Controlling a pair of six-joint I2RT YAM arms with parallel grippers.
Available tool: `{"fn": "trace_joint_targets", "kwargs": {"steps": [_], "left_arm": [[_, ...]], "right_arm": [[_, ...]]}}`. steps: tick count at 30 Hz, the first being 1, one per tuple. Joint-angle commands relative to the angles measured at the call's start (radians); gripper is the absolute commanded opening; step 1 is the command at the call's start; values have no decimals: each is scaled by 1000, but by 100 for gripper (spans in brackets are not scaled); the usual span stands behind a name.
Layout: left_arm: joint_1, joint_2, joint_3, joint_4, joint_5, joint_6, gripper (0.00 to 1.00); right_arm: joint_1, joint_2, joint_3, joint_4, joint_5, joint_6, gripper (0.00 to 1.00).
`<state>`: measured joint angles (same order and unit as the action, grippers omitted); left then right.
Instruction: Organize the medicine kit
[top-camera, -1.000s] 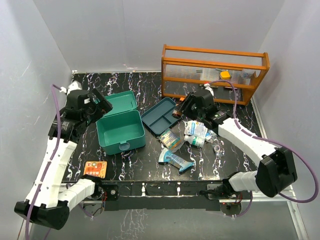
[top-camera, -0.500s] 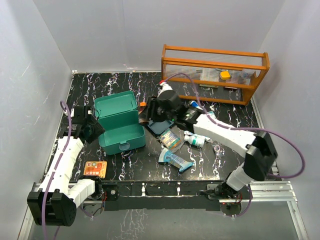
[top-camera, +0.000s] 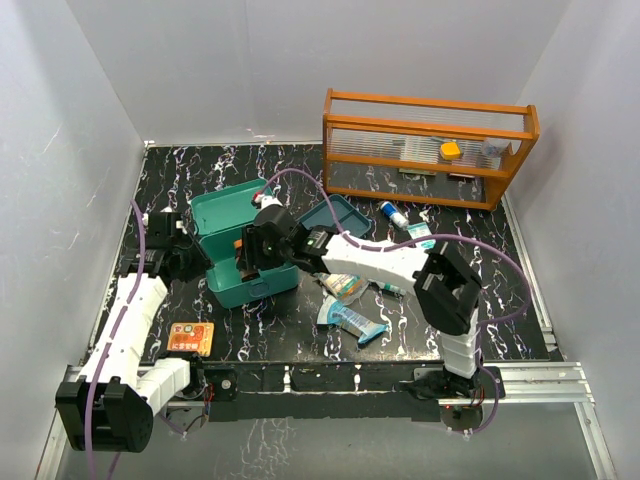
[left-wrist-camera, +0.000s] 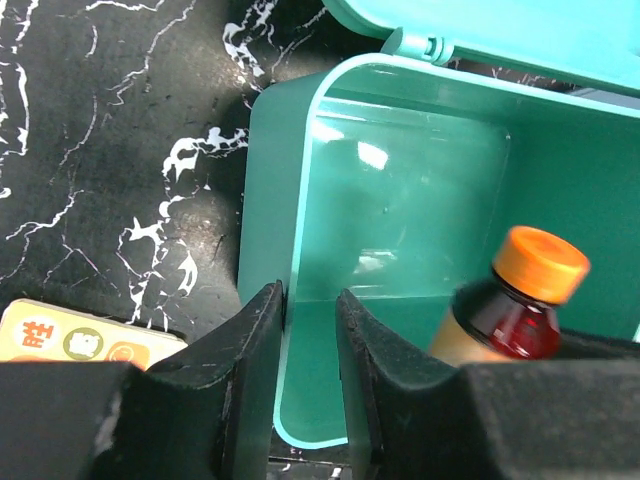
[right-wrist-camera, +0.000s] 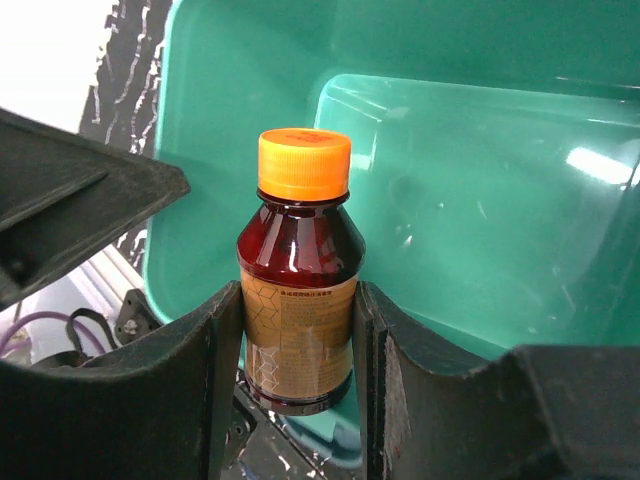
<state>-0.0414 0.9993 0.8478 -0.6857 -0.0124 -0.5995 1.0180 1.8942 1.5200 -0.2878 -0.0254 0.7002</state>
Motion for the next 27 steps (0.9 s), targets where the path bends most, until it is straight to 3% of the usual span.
{"fn": "trace_joint_targets", "kwargs": {"steps": [1,8,12,19,27], "left_arm": [[2,-24,-18,16,71,38,26],[3,-48,-45,12,66,29,26],[3,-80,-14,-44,-52,0,21],[3,-151,14,-26,-23,17,26],[3,-171,-60,-46,-65,-71,27]], "right_arm": [[8,40,79,44,-5,-24,33],[18,105,95,50,-53,-34,33],[21,161,138,27,-84,-30,33],[22,252,223,-20,-108,-12,33],[23,345,368,-141,-98,-2,33]]}}
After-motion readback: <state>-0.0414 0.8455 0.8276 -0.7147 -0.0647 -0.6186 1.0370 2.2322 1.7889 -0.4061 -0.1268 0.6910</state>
